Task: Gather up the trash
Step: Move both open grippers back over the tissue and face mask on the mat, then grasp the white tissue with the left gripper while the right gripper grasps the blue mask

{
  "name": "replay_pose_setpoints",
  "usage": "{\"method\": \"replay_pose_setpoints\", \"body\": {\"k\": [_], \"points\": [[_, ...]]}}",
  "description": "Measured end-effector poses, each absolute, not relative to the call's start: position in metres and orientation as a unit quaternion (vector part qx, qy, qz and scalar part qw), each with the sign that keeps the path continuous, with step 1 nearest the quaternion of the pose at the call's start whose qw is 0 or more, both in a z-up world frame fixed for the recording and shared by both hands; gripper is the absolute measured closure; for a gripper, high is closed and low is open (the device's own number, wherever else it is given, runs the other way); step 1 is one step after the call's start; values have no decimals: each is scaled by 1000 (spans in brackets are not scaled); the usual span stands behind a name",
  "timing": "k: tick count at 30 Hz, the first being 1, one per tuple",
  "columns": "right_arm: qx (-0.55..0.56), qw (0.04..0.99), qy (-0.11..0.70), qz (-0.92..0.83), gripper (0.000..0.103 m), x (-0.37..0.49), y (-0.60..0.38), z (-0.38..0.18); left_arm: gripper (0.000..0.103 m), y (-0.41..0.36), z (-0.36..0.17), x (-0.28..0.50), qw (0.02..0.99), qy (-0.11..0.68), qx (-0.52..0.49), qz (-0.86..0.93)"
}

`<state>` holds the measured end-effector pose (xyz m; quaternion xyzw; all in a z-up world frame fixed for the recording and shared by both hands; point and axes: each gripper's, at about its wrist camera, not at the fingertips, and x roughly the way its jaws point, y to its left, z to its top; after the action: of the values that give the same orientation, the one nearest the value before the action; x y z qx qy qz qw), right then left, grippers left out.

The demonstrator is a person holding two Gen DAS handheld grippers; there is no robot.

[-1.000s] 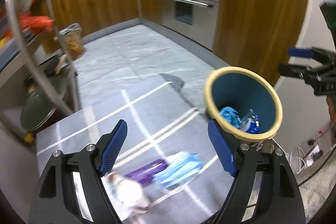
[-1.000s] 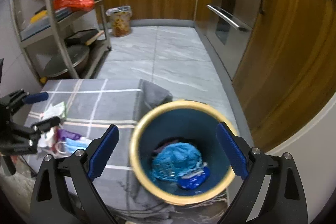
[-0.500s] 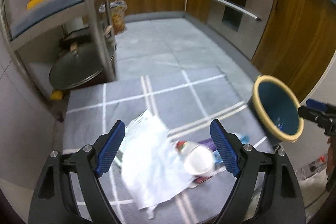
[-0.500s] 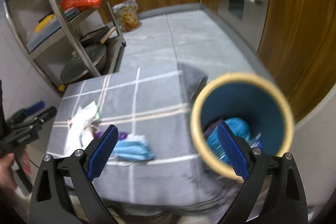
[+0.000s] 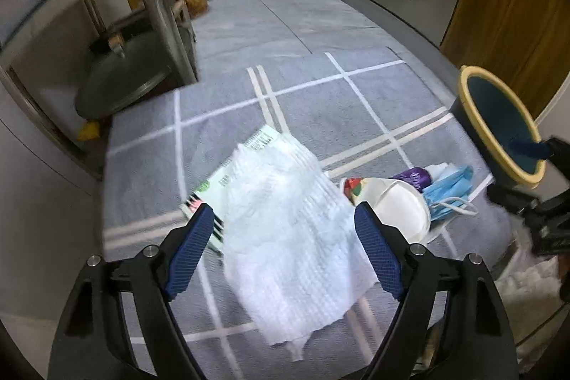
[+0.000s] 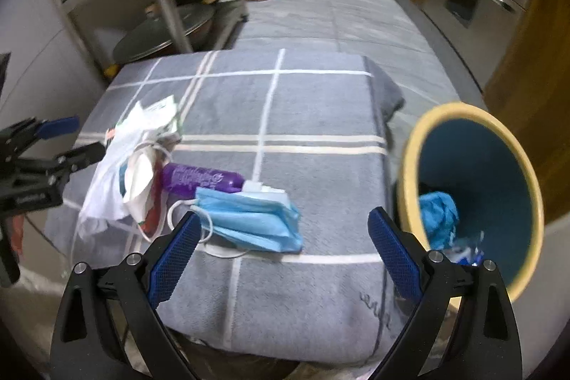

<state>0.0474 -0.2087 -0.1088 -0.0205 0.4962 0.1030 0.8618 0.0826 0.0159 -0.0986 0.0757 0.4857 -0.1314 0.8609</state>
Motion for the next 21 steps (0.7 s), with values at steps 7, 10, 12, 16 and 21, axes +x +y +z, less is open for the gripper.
{"method": "replay_pose_setpoints", "body": {"k": [7,10,12,16,21], "points": [[-25,846,517,130,14,58,-202,-124,37,0,-118,85,834,525,76,-154],[-28,836,531,138,25,60,-199,-131,41,-1,-121,86,832,527,72,-159],[-29,829,541,140,36,61,-197,-136,46,1,-121,87,830,531,56,-163],[-50,819,554,140,46,59,-192,-143,49,3,-120,88,829,533,41,-166],[-54,819,555,137,50,59,-191,-144,49,4,-117,84,824,541,37,-164]]}}
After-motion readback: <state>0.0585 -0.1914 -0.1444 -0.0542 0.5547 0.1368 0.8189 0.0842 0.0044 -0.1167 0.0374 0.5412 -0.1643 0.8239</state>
